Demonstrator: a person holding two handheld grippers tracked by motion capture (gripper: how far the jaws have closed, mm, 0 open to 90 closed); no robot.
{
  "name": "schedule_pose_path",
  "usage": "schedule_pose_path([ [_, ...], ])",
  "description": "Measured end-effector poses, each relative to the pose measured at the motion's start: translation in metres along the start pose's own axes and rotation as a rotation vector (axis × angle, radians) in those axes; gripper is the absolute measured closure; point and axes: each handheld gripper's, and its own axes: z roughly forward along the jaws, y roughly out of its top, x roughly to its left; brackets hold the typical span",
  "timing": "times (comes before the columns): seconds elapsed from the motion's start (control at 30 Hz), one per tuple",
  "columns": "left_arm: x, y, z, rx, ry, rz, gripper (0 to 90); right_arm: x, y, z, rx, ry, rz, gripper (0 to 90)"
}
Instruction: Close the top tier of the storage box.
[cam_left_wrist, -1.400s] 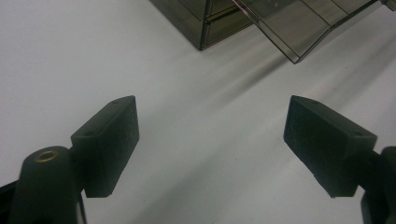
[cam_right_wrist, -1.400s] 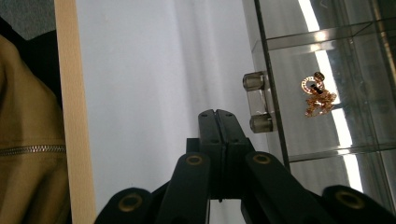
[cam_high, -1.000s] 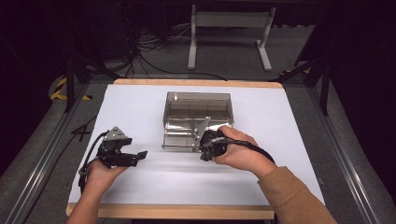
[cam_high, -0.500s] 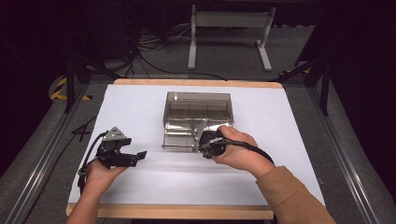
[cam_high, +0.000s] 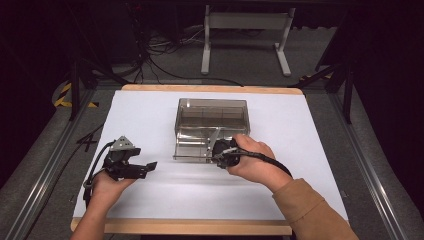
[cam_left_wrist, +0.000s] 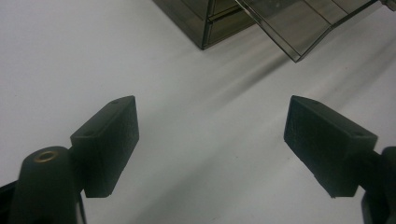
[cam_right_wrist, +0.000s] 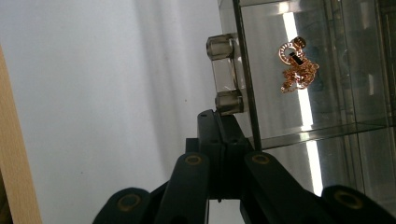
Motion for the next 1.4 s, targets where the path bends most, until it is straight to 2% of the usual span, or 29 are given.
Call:
schedule_pose_path([
  [0.13,0.0,0.0,0.0,0.0,0.001,0.001,18.7,-0.002,0.0,-0.001,-0.022,-0.006,0.005,90.0],
  [0.47,0.0,0.0,0.0,-0.001,0.0,0.001,18.7,-0.008,0.002,-0.003,-0.028,-0.033,0.034,90.0],
  [0.5,0.0,0.0,0.0,0.0,-0.002,0.004,18.7,-0.008,0.002,-0.004,-0.023,-0.03,0.058,90.0],
  [0.83,0.0,0.0,0.0,0.002,-0.001,0.004,18.7,-0.021,0.001,-0.004,-0.058,-0.032,0.071,90.0],
  [1.1,0.0,0.0,0.0,0.0,-0.004,-0.003,18.7,-0.031,-0.002,-0.004,-0.091,-0.028,0.122,90.0],
  [1.4,0.001,0.0,0.0,0.001,-0.007,-0.004,18.7,-0.04,-0.003,-0.001,-0.118,-0.034,0.138,90.0],
])
